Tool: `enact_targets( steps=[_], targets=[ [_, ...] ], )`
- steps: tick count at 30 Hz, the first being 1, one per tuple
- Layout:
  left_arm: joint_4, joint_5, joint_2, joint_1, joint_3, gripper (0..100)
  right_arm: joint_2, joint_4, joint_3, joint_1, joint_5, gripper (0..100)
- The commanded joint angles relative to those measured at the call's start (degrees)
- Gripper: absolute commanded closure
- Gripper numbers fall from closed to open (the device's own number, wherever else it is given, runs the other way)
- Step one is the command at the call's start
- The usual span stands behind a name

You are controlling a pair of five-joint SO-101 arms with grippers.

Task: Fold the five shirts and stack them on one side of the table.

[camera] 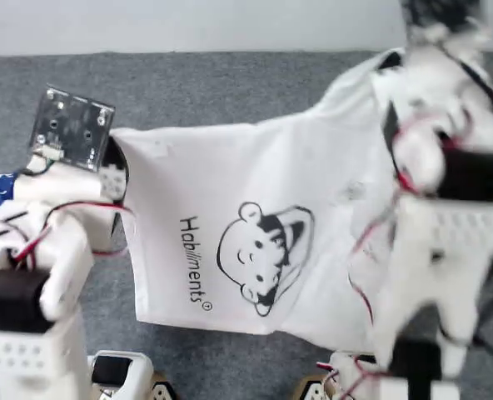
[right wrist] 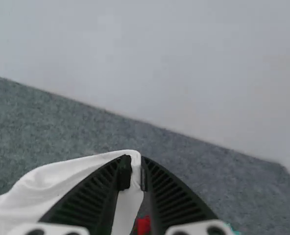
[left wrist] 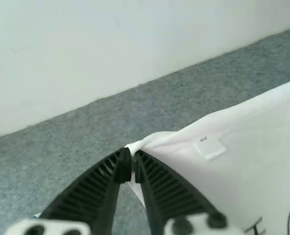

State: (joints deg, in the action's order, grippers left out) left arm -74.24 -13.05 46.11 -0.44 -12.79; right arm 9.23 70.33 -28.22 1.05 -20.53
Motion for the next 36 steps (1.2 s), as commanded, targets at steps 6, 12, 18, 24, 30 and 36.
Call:
enact_targets(
  steps=[6, 12, 18, 24, 30, 36],
  targets=[
    [17.67, -4.31, -18.02, -0.97, -4.88, 99, -20.09, -17.98, -0.97, -0.40, -0.62, 99.0],
    [20.84, -3.08, -34.64, -5.36, 3.91, 99, -24.13, -33.45, -1.85, -0.31, 4.13, 99.0],
    [15.74, -1.93, -45.98, -8.09, 17.36, 99, -27.91, -34.24, -13.10, -1.01, 4.66, 99.0],
    [10.90, -1.67, -49.14, -7.56, 22.55, 99, -36.97, -29.58, -25.14, -2.15, 4.31, 99.0],
    [2.90, -1.41, -49.76, -3.08, 22.29, 99, -44.88, -17.54, -27.43, -2.42, 4.31, 99.0],
    [1.76, 8.79, -56.44, -1.76, 22.64, 96, -47.69, 7.96, -27.43, -2.68, 4.40, 99.0]
  ],
)
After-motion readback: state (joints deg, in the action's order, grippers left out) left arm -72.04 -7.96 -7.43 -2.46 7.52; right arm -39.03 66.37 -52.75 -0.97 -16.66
